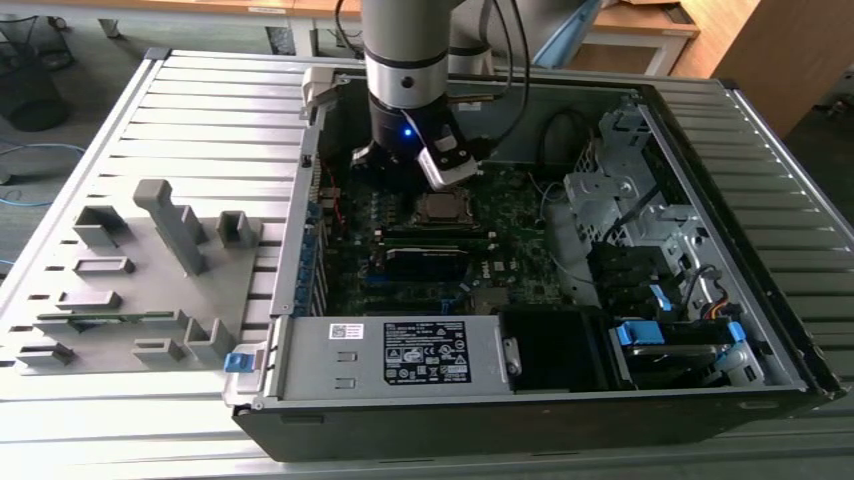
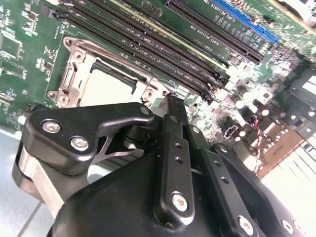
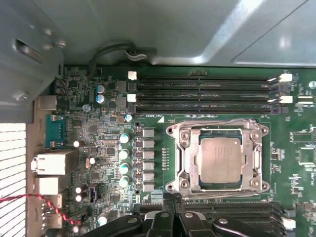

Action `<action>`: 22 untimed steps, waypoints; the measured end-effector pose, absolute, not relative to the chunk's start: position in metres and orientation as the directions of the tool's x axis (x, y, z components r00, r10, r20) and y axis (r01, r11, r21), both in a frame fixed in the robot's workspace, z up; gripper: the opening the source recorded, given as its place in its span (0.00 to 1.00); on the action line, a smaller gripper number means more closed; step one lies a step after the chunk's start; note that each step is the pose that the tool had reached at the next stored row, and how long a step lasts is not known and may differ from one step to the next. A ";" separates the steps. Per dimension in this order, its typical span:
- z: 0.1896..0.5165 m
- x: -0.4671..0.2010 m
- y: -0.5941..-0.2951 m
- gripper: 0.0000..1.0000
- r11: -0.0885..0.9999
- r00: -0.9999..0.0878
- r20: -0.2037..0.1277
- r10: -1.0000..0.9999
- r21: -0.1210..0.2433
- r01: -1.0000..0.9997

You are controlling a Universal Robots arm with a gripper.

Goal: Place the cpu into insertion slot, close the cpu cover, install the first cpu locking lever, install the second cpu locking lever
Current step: 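Install the second cpu locking lever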

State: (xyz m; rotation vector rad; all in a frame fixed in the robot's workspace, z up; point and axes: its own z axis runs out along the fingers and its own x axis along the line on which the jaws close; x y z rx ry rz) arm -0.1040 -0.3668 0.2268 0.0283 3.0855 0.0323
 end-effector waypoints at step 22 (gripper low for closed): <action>0.237 -0.088 -0.362 0.11 1.000 -0.998 -0.056 0.020 0.021 0.018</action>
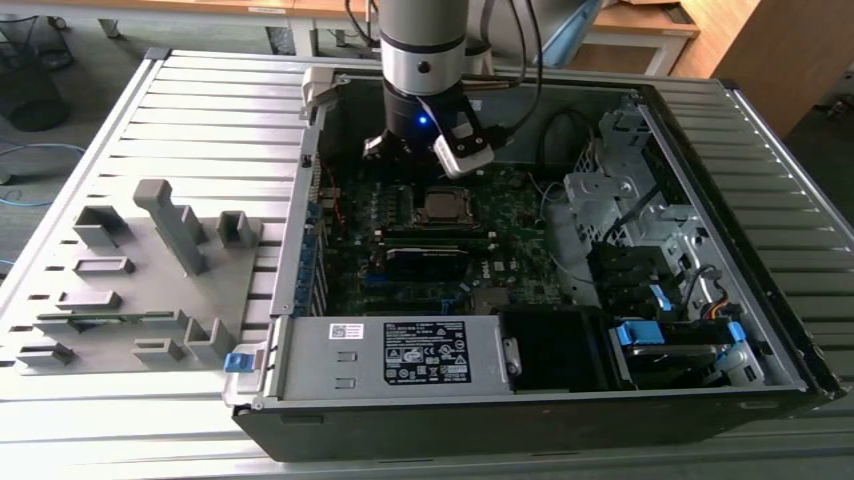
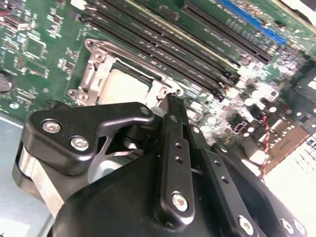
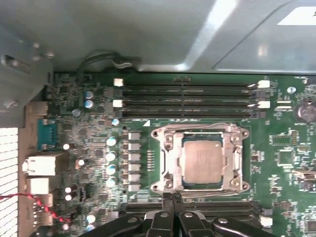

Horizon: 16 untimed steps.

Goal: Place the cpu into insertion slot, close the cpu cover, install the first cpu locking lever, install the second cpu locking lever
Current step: 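Install the second cpu locking lever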

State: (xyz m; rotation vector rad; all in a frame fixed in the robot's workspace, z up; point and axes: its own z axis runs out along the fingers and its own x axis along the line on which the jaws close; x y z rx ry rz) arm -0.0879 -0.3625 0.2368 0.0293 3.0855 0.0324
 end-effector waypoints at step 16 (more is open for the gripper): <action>0.236 -0.061 -0.345 0.11 0.999 -0.998 -0.056 0.029 0.022 0.028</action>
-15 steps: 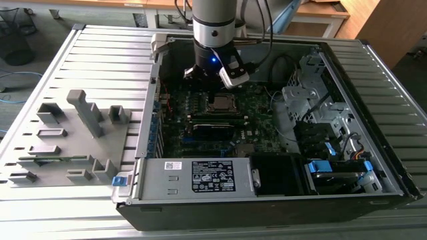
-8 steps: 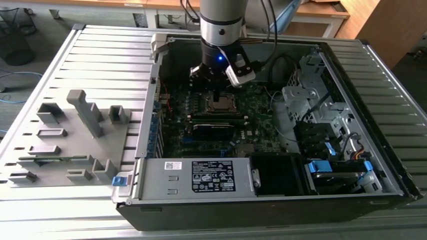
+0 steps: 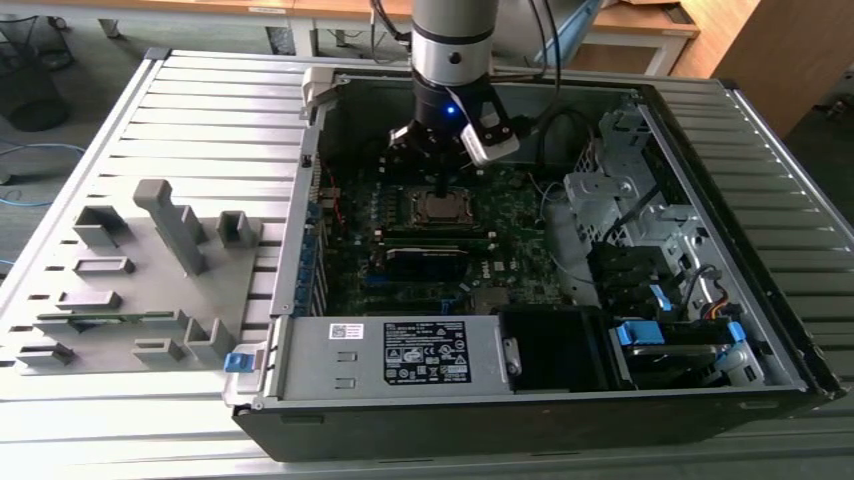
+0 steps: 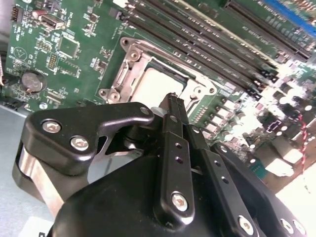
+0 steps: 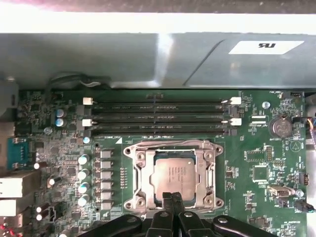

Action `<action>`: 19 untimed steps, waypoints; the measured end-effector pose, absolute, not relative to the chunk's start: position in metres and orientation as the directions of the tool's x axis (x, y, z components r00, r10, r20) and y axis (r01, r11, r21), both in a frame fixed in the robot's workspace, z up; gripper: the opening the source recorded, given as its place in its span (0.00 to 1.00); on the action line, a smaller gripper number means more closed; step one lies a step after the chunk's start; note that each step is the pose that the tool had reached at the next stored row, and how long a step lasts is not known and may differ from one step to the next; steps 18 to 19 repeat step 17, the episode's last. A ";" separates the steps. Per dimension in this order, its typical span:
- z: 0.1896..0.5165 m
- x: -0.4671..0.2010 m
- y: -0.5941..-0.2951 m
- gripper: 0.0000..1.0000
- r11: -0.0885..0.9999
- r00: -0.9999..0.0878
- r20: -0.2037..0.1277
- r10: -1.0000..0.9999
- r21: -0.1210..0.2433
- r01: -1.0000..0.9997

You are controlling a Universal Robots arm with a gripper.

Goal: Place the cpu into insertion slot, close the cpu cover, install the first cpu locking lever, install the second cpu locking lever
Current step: 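Install the second cpu locking lever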

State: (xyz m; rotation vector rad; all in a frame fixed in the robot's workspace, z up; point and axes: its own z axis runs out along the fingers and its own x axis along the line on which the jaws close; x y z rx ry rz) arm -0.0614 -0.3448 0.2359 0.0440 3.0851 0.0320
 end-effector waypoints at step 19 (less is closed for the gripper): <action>0.231 -0.056 -0.340 0.11 0.999 -0.998 -0.056 0.031 0.021 0.030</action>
